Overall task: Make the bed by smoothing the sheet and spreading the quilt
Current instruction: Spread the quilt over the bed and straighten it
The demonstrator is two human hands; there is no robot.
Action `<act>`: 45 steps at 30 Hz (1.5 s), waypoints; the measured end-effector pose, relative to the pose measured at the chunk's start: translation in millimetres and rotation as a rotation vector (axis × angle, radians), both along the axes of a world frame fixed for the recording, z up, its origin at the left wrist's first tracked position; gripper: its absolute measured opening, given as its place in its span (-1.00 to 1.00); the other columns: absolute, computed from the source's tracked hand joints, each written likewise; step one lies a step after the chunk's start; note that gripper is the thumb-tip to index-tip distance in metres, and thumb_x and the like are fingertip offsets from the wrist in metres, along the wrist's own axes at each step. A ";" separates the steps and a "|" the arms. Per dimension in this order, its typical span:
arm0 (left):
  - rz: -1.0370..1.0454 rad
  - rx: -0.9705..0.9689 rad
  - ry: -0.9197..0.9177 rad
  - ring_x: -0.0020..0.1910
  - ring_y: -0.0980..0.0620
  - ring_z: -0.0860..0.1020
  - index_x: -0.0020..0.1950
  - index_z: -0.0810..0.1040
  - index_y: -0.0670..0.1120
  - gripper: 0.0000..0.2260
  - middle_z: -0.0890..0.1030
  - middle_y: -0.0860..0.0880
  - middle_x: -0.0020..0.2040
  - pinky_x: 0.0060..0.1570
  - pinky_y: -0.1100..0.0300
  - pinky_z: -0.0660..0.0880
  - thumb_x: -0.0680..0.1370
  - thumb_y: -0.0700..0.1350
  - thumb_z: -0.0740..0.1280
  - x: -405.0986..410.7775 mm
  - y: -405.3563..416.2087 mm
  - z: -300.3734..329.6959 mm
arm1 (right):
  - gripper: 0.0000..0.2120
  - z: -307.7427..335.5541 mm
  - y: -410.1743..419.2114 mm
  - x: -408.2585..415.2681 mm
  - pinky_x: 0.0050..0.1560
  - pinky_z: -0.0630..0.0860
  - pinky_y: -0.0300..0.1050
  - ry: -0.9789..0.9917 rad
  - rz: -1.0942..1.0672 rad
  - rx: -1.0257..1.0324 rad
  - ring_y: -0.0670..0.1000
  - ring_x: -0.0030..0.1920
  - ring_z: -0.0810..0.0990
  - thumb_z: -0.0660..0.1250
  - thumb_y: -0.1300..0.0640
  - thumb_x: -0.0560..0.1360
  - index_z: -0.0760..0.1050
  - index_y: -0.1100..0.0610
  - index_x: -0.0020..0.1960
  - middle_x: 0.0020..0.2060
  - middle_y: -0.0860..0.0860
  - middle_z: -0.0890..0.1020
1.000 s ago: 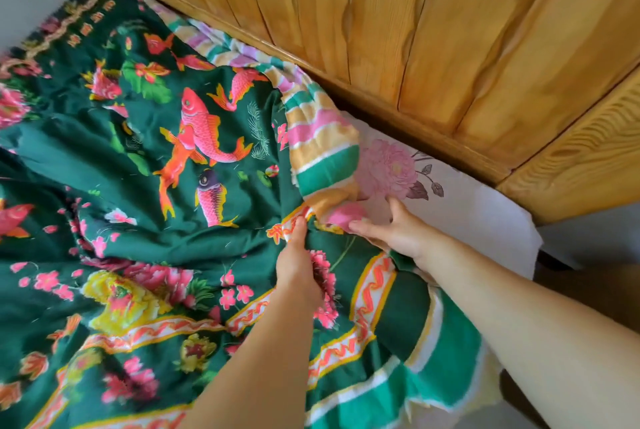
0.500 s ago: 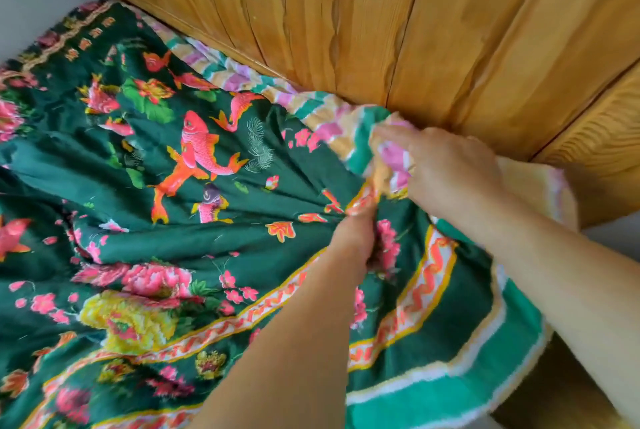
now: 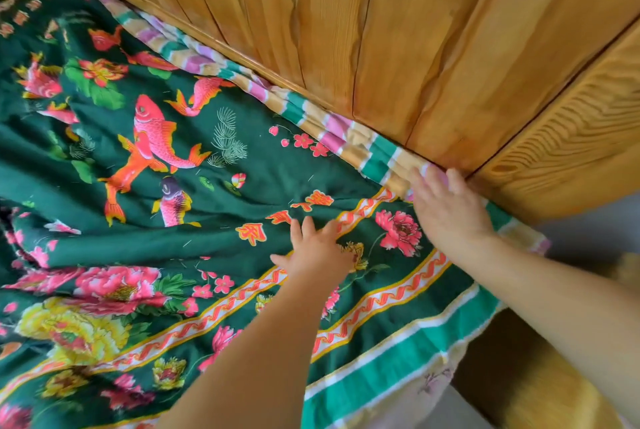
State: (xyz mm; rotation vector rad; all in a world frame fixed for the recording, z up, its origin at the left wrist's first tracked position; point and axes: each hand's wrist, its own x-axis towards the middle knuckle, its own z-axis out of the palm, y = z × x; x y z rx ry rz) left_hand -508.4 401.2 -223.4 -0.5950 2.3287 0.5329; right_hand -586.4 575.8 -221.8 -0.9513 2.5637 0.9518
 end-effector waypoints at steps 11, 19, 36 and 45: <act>0.070 0.139 0.385 0.54 0.03 0.04 0.51 0.21 0.00 -0.40 0.08 0.00 0.55 0.46 0.12 0.13 0.52 -0.13 0.35 34.1 -31.3 -10.2 | -0.50 -4.6 -30.0 6.1 0.20 0.46 0.11 -0.445 -0.451 -0.103 0.22 0.32 0.38 0.23 0.26 0.52 0.24 0.12 0.44 0.34 0.15 0.35; 0.173 -0.187 0.240 0.44 -0.06 0.22 0.48 0.21 0.00 -0.43 0.25 -0.04 0.45 0.40 -0.04 0.15 0.51 -0.07 0.32 125.7 -82.4 -9.4 | -0.68 -3.8 -119.3 95.7 -0.25 0.61 0.04 -0.603 0.329 -0.809 0.20 -0.12 0.62 0.25 0.28 0.32 0.59 0.15 0.04 -0.15 0.12 0.60; 0.527 -0.184 -0.018 0.53 -0.10 -0.29 0.53 -0.22 0.16 0.14 -0.35 -0.08 0.53 0.45 -0.23 0.02 0.25 0.08 0.57 339.1 -184.9 2.7 | -0.09 -4.0 -254.0 291.7 0.33 0.34 0.10 -0.930 0.378 -0.566 0.11 0.42 0.21 0.42 -0.15 0.40 -0.05 -0.01 0.54 0.42 0.04 0.20; 0.816 0.072 0.326 0.22 -0.18 0.50 0.45 0.26 -0.06 -0.17 0.54 -0.17 0.25 0.11 0.06 0.48 0.25 -0.25 0.54 371.3 -210.6 -0.3 | -0.14 -18.2 -316.2 358.6 0.40 0.17 0.26 -0.640 0.358 -0.376 0.22 0.52 -0.01 0.25 0.11 0.56 -0.37 -0.08 0.52 0.54 0.15 -0.15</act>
